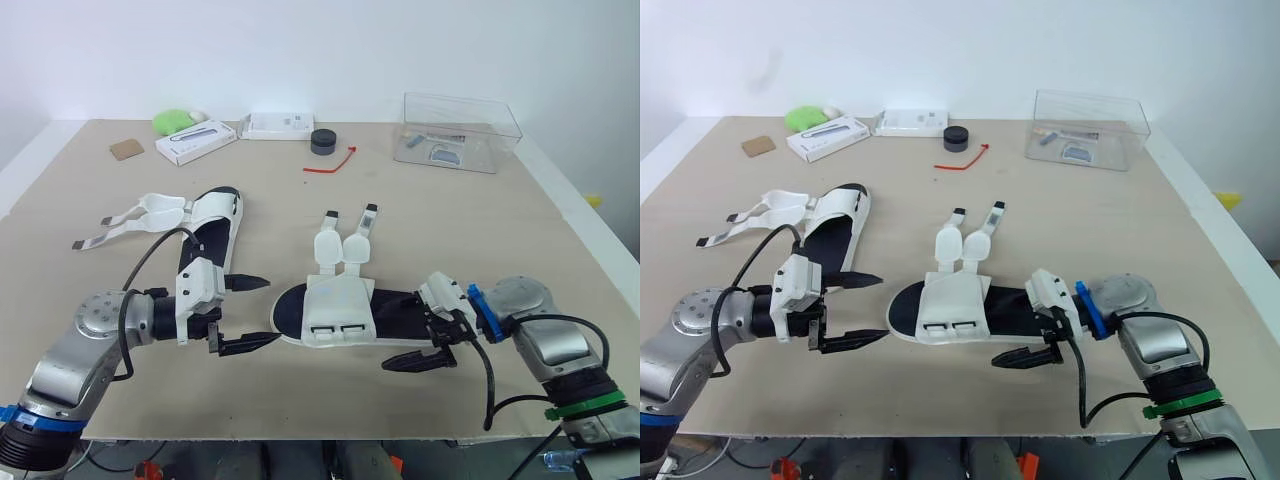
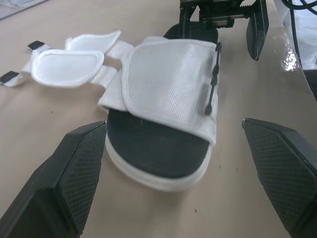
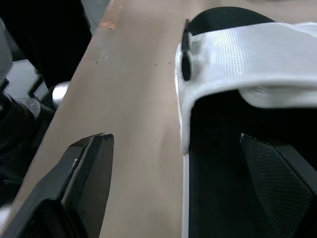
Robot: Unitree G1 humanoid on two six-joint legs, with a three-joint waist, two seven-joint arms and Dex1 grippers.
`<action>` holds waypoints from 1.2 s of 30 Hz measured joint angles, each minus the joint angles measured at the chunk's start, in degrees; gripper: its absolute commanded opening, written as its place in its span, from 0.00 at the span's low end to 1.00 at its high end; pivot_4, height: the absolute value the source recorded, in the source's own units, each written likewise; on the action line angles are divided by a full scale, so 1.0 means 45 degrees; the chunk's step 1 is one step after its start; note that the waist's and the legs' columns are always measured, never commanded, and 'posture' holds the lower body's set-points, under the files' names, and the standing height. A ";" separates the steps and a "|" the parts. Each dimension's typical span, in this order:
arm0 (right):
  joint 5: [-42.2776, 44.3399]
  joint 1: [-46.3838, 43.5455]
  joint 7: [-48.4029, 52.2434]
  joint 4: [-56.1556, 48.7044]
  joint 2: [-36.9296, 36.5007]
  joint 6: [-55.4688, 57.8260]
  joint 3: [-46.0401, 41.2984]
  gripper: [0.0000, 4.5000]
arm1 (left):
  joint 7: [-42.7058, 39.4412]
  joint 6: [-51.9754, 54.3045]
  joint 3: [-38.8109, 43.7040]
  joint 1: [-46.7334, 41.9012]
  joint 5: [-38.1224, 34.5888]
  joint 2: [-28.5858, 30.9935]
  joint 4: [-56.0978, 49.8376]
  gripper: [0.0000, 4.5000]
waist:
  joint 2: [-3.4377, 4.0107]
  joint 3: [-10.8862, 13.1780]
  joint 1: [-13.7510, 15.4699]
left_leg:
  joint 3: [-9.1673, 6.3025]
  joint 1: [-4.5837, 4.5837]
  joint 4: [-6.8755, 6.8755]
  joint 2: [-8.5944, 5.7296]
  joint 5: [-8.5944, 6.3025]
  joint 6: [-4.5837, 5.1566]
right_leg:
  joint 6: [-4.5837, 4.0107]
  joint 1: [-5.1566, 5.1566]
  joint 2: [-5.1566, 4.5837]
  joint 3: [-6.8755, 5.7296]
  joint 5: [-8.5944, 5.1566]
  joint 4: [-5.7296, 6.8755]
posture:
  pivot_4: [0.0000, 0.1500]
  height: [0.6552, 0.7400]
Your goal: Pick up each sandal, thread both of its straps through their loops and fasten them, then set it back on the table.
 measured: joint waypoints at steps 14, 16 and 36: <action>0.2518 -0.4526 -0.6066 0.1552 0.1784 0.9408 -0.1958 1.00 | -0.0901 -0.1762 -0.1679 -0.1296 0.2140 -0.0340 0.1735 0.01 | -0.0003 -0.0003 -0.0002 | -0.0009 -0.0026 -0.0001 0.0010 0.0014 -0.0004 | -0.0100 -0.0016 0.0019 0.0001 0.0071 0.0000 | 1.00 1.00; 0.2456 -0.5635 -0.7202 0.2888 0.2426 1.0717 -0.2032 1.00 | -0.0982 -0.1917 -0.1843 -0.1661 0.2400 -0.0372 0.2102 0.01 | -0.0001 -0.0001 -0.0056 | 0.0010 -0.0042 0.0000 0.0002 0.0014 -0.0002 | -0.0093 -0.0032 0.0010 0.0020 0.0082 -0.0002 | 1.00 1.00; 0.1638 -0.8619 -0.9531 0.8935 0.4285 1.2535 -0.3360 1.00 | -0.1173 -0.2261 -0.2044 -0.1589 0.2820 -0.0537 0.2322 0.01 | -0.0001 -0.0003 -0.0050 | -0.0010 -0.0135 0.0013 -0.0011 -0.0018 0.0048 | -0.0069 -0.0078 -0.0015 -0.0011 0.0077 -0.0023 | 1.00 1.00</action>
